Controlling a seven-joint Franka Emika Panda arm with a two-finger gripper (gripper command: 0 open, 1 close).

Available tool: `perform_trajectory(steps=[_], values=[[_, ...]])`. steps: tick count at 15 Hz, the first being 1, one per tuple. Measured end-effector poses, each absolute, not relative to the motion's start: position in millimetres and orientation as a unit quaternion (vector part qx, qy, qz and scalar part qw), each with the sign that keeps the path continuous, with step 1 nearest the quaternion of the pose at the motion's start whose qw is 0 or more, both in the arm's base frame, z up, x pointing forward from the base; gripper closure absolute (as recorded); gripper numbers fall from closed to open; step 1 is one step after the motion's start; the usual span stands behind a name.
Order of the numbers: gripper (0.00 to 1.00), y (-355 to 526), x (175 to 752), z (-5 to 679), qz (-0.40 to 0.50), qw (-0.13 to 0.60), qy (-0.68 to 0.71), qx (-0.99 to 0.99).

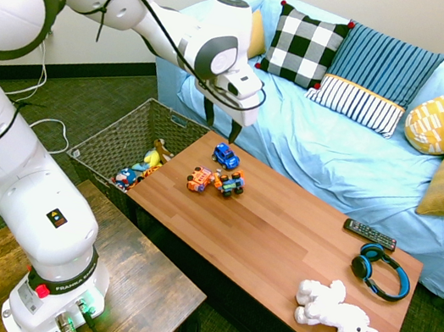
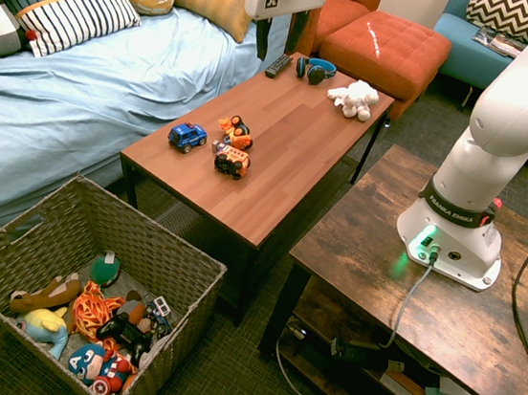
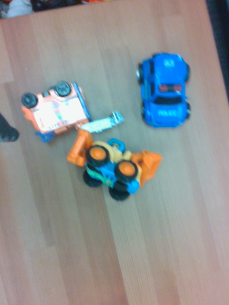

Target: Put the stuffed toy in the basket

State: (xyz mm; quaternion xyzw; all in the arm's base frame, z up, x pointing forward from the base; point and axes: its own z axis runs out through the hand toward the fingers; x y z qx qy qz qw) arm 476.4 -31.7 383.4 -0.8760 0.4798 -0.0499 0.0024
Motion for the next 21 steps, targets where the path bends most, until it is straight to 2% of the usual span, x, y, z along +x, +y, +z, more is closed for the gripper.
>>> perform_trajectory(steps=[6,12,17,21], values=[[0.0,-190,473,390,-0.083,-0.016,0.592,-0.801],[0.0,-327,447,335,-0.094,-0.051,0.673,-0.732],[0.0,-358,454,322,-0.108,-0.044,0.729,-0.675],[0.0,-410,463,281,-0.104,-0.062,0.795,-0.595]])
